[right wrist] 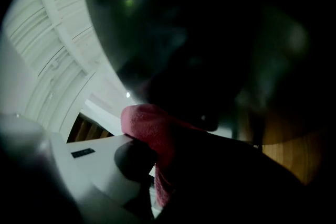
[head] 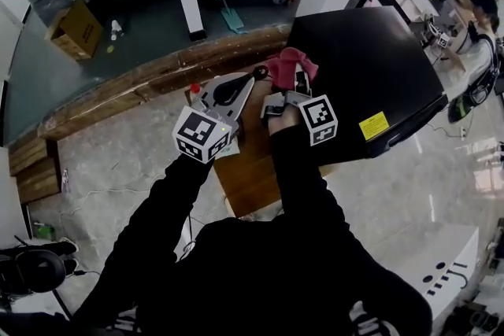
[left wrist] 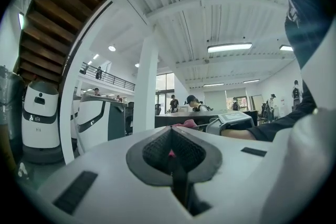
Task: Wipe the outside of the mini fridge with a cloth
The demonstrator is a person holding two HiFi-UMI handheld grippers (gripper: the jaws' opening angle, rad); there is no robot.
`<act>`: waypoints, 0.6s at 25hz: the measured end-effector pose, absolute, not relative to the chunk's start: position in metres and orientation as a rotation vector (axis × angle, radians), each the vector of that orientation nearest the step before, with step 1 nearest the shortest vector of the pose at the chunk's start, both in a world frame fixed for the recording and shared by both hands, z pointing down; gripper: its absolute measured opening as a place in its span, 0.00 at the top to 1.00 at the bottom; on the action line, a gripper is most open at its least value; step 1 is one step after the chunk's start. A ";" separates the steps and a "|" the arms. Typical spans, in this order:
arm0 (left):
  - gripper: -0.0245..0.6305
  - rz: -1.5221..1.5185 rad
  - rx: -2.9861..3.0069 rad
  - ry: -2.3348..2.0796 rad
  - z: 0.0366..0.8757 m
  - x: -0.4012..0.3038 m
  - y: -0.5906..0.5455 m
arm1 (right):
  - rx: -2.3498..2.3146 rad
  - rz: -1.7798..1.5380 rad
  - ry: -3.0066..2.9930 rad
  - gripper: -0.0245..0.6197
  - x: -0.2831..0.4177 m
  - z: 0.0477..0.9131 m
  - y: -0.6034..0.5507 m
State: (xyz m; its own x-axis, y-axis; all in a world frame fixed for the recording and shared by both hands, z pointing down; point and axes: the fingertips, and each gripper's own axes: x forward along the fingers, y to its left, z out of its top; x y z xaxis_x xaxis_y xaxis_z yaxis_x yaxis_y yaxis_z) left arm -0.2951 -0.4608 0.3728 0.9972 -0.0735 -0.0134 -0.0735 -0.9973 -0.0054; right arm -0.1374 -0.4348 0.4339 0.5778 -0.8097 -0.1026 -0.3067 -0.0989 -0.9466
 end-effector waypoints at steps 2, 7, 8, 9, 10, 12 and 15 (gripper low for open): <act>0.95 0.005 -3.135 0.087 0.378 -0.290 -0.461 | -1.617 -0.561 0.880 0.87 -0.131 0.441 -0.436; 0.95 -0.054 -3.151 0.047 0.398 -0.278 -0.466 | -1.522 -0.608 0.774 0.87 -0.126 0.467 -0.445; 0.95 -0.068 -3.152 0.041 0.402 -0.273 -0.466 | -1.515 -0.616 0.764 0.87 -0.124 0.473 -0.445; 0.95 -0.082 -3.153 0.032 0.407 -0.270 -0.465 | -1.511 -0.621 0.757 0.87 -0.122 0.479 -0.445; 0.95 -0.094 -3.154 0.024 0.413 -0.266 -0.465 | -1.511 -0.624 0.752 0.87 -0.121 0.485 -0.445; 0.95 -0.111 -3.160 0.011 0.428 -0.263 -0.468 | -1.516 -0.633 0.742 0.87 -0.121 0.499 -0.447; 0.95 -0.146 -3.181 0.002 0.457 -0.261 -0.471 | -1.526 -0.664 0.716 0.87 -0.121 0.529 -0.450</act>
State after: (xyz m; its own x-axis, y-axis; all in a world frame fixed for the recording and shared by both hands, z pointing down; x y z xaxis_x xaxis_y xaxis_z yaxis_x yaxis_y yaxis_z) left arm -0.2608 -0.4713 0.4568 0.9958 0.0006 0.0913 -0.0033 -0.9991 0.0425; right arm -0.1211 -0.4502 0.5290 0.6403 -0.7681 -0.0015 -0.0563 -0.0449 -0.9974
